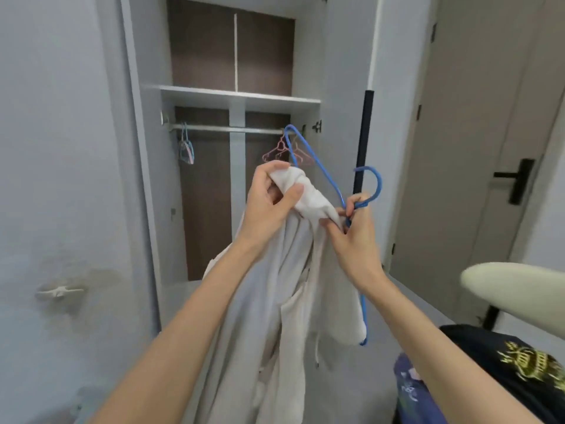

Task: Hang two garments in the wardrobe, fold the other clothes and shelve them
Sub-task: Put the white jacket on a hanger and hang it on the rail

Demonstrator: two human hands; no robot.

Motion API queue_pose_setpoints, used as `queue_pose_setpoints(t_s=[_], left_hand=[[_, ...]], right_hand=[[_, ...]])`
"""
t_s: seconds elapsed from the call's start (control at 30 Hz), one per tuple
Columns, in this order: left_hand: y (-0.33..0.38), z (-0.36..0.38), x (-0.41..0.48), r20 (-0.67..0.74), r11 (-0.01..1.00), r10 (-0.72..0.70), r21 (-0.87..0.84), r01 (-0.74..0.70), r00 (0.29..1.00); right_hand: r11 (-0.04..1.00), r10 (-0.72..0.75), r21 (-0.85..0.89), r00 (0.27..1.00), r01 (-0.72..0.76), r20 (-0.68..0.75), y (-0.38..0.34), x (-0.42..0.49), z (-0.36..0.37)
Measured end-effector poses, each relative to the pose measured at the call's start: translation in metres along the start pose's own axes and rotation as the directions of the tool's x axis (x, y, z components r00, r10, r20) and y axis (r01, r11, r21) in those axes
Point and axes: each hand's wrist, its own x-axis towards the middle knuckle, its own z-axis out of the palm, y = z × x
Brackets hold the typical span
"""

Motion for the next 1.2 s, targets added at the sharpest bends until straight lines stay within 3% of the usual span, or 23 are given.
queue_pose_setpoints(t_s=[0.17,0.37,0.73,0.93,1.2], left_hand=[[0.042,0.109,0.034,0.049,0.978,0.139,-0.161,-0.129,0.989],[0.112,0.228,0.058,0.076,0.909,0.289,-0.333,-0.249,0.954],[0.189,0.405,0.025,0.019,0.741,0.430,-0.579,-0.341,0.903],[0.190,0.471,-0.013,0.092,0.714,0.379,-0.662,-0.228,0.921],[0.124,0.556,-0.112,0.366,0.753,0.180,-0.649,0.111,0.913]], right_hand=[[0.981,-0.149,-0.149,0.973,0.123,-0.174,-0.046,0.038,-0.113],[0.899,-0.352,-0.373,0.885,0.229,-0.303,-0.120,0.058,-0.239],[0.732,-0.524,-0.659,0.762,0.175,-0.380,-0.212,0.022,-0.412],[0.687,-0.459,-0.726,0.775,0.000,-0.434,-0.218,-0.022,-0.472],[0.598,-0.188,-0.720,0.811,-0.352,-0.553,-0.167,-0.123,-0.551]])
